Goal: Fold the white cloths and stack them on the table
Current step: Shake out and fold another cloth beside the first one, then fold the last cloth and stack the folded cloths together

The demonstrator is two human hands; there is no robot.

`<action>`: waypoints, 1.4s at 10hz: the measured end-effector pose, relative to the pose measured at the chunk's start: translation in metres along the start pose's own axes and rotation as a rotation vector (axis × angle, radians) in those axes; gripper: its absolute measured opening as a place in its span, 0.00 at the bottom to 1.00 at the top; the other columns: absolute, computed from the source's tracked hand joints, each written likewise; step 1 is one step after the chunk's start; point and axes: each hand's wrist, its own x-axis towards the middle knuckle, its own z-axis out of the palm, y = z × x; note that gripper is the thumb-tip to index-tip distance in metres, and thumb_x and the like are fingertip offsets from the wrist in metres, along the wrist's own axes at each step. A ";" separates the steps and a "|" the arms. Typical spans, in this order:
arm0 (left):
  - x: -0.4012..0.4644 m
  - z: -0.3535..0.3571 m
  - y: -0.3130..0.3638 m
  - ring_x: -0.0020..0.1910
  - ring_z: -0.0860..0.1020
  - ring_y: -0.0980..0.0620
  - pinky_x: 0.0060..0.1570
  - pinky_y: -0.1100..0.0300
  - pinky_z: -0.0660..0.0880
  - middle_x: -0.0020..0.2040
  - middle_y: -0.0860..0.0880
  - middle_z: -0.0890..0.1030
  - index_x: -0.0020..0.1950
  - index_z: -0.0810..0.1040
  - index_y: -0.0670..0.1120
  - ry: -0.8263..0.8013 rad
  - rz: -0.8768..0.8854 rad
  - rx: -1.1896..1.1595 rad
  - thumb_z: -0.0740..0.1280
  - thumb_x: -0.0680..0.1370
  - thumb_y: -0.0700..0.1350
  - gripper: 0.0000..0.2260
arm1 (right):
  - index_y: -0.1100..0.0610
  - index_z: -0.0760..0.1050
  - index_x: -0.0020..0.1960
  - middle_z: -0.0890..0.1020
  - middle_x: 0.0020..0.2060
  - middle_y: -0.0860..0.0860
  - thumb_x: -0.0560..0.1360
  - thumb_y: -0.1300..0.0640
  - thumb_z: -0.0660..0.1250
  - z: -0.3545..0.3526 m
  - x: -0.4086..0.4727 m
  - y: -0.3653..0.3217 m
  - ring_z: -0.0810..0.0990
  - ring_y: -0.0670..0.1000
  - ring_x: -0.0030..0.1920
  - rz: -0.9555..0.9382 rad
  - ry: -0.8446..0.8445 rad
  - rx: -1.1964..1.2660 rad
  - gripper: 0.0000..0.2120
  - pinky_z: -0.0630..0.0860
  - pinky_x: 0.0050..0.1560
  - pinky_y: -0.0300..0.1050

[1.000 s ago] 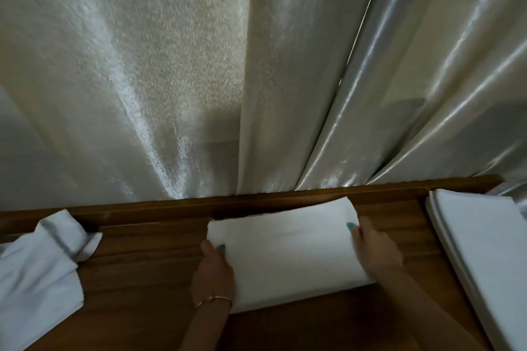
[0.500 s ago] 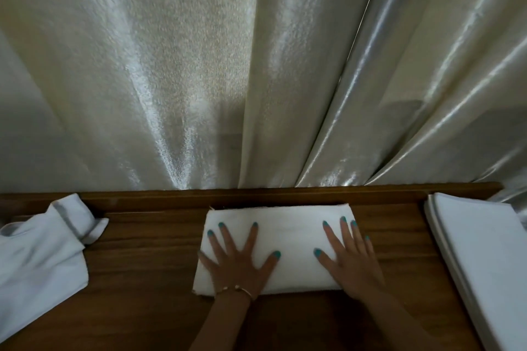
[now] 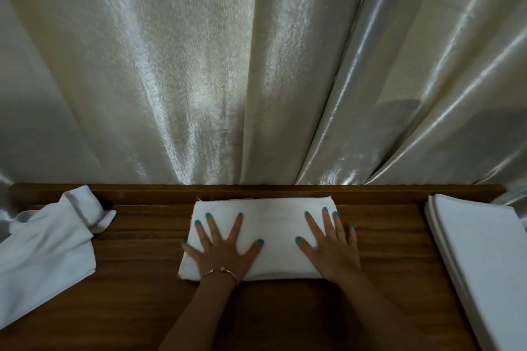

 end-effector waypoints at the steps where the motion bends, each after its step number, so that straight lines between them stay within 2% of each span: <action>1: 0.002 -0.010 -0.006 0.74 0.32 0.39 0.65 0.29 0.39 0.76 0.45 0.31 0.70 0.34 0.70 -0.108 0.056 0.015 0.40 0.67 0.77 0.35 | 0.38 0.33 0.76 0.35 0.77 0.49 0.75 0.31 0.37 0.003 -0.016 -0.011 0.35 0.53 0.77 0.050 0.060 -0.082 0.32 0.27 0.69 0.60; 2: 0.000 -0.026 -0.028 0.76 0.36 0.43 0.70 0.33 0.43 0.77 0.47 0.35 0.74 0.39 0.66 -0.187 0.176 0.023 0.42 0.77 0.66 0.26 | 0.45 0.44 0.78 0.49 0.79 0.52 0.79 0.39 0.38 0.002 -0.043 -0.031 0.45 0.55 0.78 0.161 0.140 -0.092 0.29 0.41 0.74 0.64; 3: -0.005 -0.044 -0.061 0.77 0.40 0.48 0.73 0.41 0.43 0.79 0.49 0.41 0.76 0.41 0.61 -0.158 0.298 0.155 0.42 0.81 0.58 0.23 | 0.45 0.42 0.78 0.43 0.79 0.52 0.82 0.43 0.45 -0.007 -0.052 -0.072 0.40 0.56 0.78 0.095 0.071 -0.026 0.27 0.40 0.74 0.63; 4: -0.002 -0.075 -0.087 0.78 0.43 0.49 0.74 0.47 0.44 0.79 0.50 0.45 0.77 0.43 0.58 -0.045 0.313 0.161 0.41 0.81 0.59 0.24 | 0.42 0.39 0.78 0.41 0.79 0.49 0.82 0.41 0.44 -0.020 -0.048 -0.139 0.39 0.53 0.78 -0.106 0.083 0.020 0.27 0.35 0.74 0.60; 5: 0.005 -0.106 -0.123 0.77 0.48 0.47 0.75 0.49 0.47 0.78 0.48 0.53 0.78 0.49 0.55 0.117 0.307 0.124 0.47 0.81 0.58 0.25 | 0.43 0.41 0.78 0.42 0.79 0.49 0.82 0.41 0.45 -0.032 -0.046 -0.208 0.40 0.51 0.78 -0.150 0.107 0.071 0.27 0.36 0.74 0.59; 6: 0.011 -0.126 -0.182 0.77 0.51 0.45 0.75 0.49 0.49 0.77 0.46 0.56 0.77 0.52 0.50 0.153 0.205 0.148 0.54 0.80 0.54 0.27 | 0.45 0.43 0.79 0.45 0.79 0.50 0.82 0.44 0.48 -0.038 -0.051 -0.267 0.41 0.52 0.78 -0.161 0.120 0.110 0.27 0.38 0.74 0.59; 7: 0.010 -0.132 -0.244 0.76 0.52 0.43 0.74 0.48 0.51 0.77 0.43 0.55 0.77 0.49 0.43 0.195 -0.009 0.142 0.58 0.78 0.58 0.34 | 0.45 0.46 0.79 0.45 0.79 0.51 0.82 0.48 0.52 -0.035 -0.060 -0.315 0.41 0.53 0.78 -0.152 0.044 0.175 0.28 0.42 0.75 0.58; 8: 0.013 -0.130 -0.291 0.76 0.52 0.42 0.73 0.45 0.49 0.77 0.40 0.54 0.76 0.51 0.42 0.212 -0.201 0.051 0.59 0.75 0.63 0.38 | 0.47 0.49 0.79 0.44 0.79 0.52 0.81 0.49 0.55 -0.031 -0.067 -0.352 0.41 0.54 0.78 -0.147 -0.056 0.234 0.29 0.46 0.75 0.57; 9: 0.018 -0.126 -0.326 0.74 0.59 0.44 0.73 0.47 0.51 0.72 0.43 0.67 0.68 0.70 0.45 0.278 -0.094 0.031 0.58 0.79 0.53 0.20 | 0.48 0.52 0.79 0.43 0.79 0.53 0.81 0.49 0.58 -0.029 -0.076 -0.378 0.41 0.55 0.78 -0.169 -0.114 0.270 0.29 0.49 0.77 0.54; 10: 0.018 -0.130 -0.342 0.67 0.70 0.42 0.69 0.48 0.61 0.61 0.42 0.79 0.58 0.80 0.45 0.416 0.074 -0.151 0.63 0.78 0.43 0.11 | 0.48 0.56 0.78 0.45 0.79 0.52 0.80 0.52 0.60 -0.028 -0.090 -0.393 0.46 0.55 0.78 -0.198 -0.113 0.344 0.29 0.53 0.77 0.51; 11: 0.004 -0.145 -0.330 0.63 0.75 0.45 0.64 0.52 0.69 0.63 0.45 0.78 0.66 0.74 0.46 0.365 0.239 -0.310 0.62 0.79 0.40 0.16 | 0.47 0.56 0.78 0.48 0.79 0.51 0.78 0.63 0.62 -0.038 -0.106 -0.400 0.52 0.53 0.78 -0.289 -0.034 0.463 0.32 0.57 0.75 0.48; 12: -0.009 -0.159 -0.321 0.44 0.84 0.49 0.46 0.59 0.78 0.47 0.46 0.84 0.56 0.80 0.43 0.486 0.568 -0.310 0.71 0.69 0.35 0.16 | 0.42 0.51 0.78 0.51 0.79 0.48 0.74 0.67 0.66 -0.059 -0.123 -0.403 0.51 0.52 0.78 -0.503 0.151 0.399 0.42 0.55 0.76 0.51; 13: -0.034 -0.176 -0.305 0.45 0.84 0.49 0.46 0.60 0.77 0.47 0.44 0.84 0.55 0.79 0.41 0.535 0.833 -0.207 0.63 0.72 0.39 0.13 | 0.40 0.51 0.77 0.54 0.78 0.46 0.71 0.66 0.71 -0.082 -0.140 -0.396 0.49 0.48 0.77 -0.722 0.297 0.096 0.46 0.45 0.76 0.52; 14: -0.066 -0.220 -0.282 0.60 0.76 0.45 0.59 0.57 0.70 0.57 0.44 0.79 0.63 0.75 0.40 0.315 0.727 -0.256 0.57 0.81 0.42 0.13 | 0.44 0.63 0.74 0.69 0.72 0.47 0.74 0.68 0.65 -0.109 -0.155 -0.384 0.63 0.49 0.74 -0.787 0.283 0.112 0.34 0.49 0.75 0.53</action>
